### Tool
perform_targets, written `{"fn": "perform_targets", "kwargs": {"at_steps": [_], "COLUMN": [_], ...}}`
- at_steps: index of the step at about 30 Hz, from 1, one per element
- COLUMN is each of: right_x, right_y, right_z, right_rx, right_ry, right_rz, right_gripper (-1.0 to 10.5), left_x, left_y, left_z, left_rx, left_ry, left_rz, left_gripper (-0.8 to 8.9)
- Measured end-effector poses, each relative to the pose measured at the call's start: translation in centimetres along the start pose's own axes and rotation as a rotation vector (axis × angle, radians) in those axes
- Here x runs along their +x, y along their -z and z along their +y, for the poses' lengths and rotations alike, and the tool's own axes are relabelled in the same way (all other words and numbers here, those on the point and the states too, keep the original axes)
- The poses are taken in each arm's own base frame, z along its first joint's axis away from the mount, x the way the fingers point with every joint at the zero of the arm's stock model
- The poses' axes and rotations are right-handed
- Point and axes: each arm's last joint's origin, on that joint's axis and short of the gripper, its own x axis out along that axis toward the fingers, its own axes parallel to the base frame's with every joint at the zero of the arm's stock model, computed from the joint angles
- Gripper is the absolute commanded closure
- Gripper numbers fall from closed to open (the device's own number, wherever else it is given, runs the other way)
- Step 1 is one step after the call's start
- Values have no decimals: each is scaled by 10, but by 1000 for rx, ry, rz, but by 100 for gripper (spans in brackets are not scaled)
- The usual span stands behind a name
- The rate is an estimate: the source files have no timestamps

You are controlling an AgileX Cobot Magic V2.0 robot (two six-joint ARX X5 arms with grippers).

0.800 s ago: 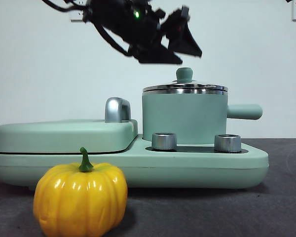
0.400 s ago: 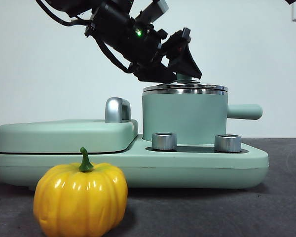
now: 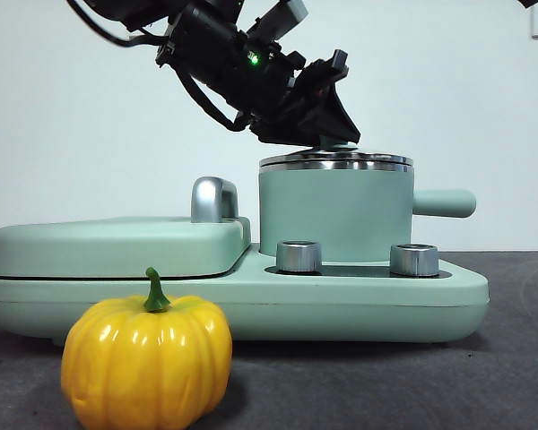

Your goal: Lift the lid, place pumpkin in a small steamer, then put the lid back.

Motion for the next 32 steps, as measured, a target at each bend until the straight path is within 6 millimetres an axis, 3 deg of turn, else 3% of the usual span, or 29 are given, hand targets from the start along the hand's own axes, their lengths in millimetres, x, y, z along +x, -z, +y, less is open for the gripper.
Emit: {"fn": "perform_targets", "kwargs": {"at_steps": [26, 32], "right_x": [0, 0], "right_y": [0, 0], "right_z": [0, 0], "right_rx": [0, 0], "right_ry": [0, 0], "right_rz": [0, 0], "right_gripper": [638, 638], "left_x": [-1, -10], "left_y": [-2, -11], "left_z": [0, -2], "left_rx": [45, 54], "left_ry": [-8, -23], "left_rz": [-11, -38], "left_gripper": [807, 807]}}
